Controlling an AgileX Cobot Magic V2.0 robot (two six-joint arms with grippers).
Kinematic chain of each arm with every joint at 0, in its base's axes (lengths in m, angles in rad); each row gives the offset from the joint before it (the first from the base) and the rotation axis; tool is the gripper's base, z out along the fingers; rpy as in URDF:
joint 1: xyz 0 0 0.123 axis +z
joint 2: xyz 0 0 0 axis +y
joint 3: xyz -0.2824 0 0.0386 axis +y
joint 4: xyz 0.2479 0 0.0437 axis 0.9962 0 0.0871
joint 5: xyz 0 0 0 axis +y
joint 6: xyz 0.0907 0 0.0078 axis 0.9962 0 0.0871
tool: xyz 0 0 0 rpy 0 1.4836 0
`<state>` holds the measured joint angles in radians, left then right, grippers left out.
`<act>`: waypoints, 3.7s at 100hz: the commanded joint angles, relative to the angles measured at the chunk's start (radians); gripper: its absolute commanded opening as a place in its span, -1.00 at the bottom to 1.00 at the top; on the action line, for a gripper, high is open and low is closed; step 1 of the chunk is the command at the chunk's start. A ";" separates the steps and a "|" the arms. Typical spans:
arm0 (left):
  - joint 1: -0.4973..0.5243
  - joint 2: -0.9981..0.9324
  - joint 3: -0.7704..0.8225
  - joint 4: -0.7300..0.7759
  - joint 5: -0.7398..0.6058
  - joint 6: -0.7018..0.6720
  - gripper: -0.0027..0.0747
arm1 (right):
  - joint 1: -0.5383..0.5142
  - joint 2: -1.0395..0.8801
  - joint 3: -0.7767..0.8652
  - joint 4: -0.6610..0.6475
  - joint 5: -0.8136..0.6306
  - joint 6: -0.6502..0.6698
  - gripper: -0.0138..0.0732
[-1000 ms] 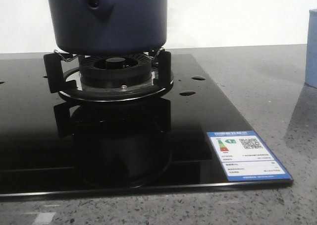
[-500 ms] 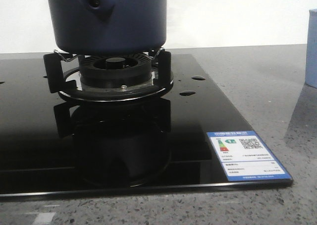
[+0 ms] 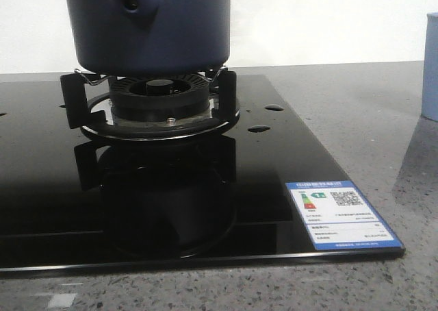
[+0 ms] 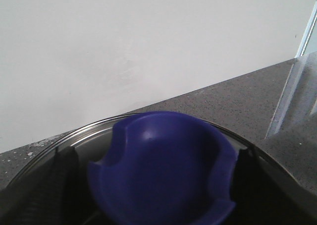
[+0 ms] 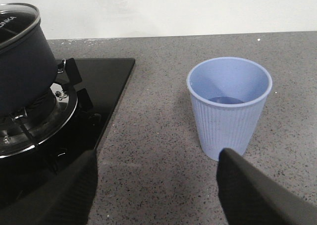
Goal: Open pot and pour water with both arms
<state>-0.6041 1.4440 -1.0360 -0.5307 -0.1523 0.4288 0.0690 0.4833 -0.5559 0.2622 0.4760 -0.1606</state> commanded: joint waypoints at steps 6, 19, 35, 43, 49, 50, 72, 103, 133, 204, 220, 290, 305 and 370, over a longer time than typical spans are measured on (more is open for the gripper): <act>-0.006 -0.028 -0.034 0.004 -0.098 0.000 0.45 | 0.000 0.012 -0.035 -0.003 -0.064 -0.014 0.38; -0.006 -0.028 -0.034 0.004 -0.097 0.000 0.23 | 0.000 0.012 -0.035 -0.003 -0.062 -0.014 0.38; -0.006 -0.030 -0.034 0.004 -0.117 0.000 -0.02 | 0.000 0.012 -0.035 -0.003 -0.062 -0.014 0.38; -0.006 -0.040 -0.034 0.004 -0.120 0.000 -0.01 | 0.000 0.012 -0.035 -0.003 -0.062 -0.014 0.38; -0.006 -0.055 -0.034 0.004 -0.120 0.000 -0.01 | 0.000 0.012 -0.035 -0.007 -0.062 -0.014 0.38; -0.006 -0.057 -0.034 0.004 -0.120 0.000 -0.01 | 0.000 0.012 -0.035 -0.010 -0.062 -0.014 0.38; 0.021 -0.171 -0.034 0.004 -0.120 0.000 -0.01 | 0.000 0.013 -0.030 -0.098 -0.071 -0.014 0.38; 0.154 -0.318 -0.034 0.004 -0.016 0.000 -0.01 | 0.000 0.014 0.125 -0.119 -0.272 -0.014 0.38; 0.209 -0.390 -0.034 0.005 0.015 0.000 -0.01 | 0.000 0.189 0.193 -0.119 -0.521 -0.014 0.62; 0.211 -0.396 -0.034 0.006 0.018 0.000 -0.01 | -0.002 0.800 0.188 -0.077 -1.237 -0.014 0.68; 0.211 -0.396 -0.034 0.006 0.032 0.000 -0.01 | -0.002 0.905 0.170 -0.069 -1.330 -0.014 0.68; 0.211 -0.396 -0.034 0.006 0.039 0.000 -0.01 | 0.000 0.794 0.107 -0.123 -1.181 -0.011 0.02; 0.211 -0.396 -0.034 0.007 0.039 0.000 -0.01 | 0.000 0.659 0.007 -0.176 -0.940 -0.011 0.02; 0.211 -0.395 -0.034 0.041 0.039 0.000 -0.01 | 0.344 0.743 -0.613 -0.542 -0.307 -0.013 0.02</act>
<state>-0.3985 1.0753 -1.0323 -0.4939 -0.0153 0.4288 0.3721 1.2098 -1.0794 -0.2054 0.2103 -0.1667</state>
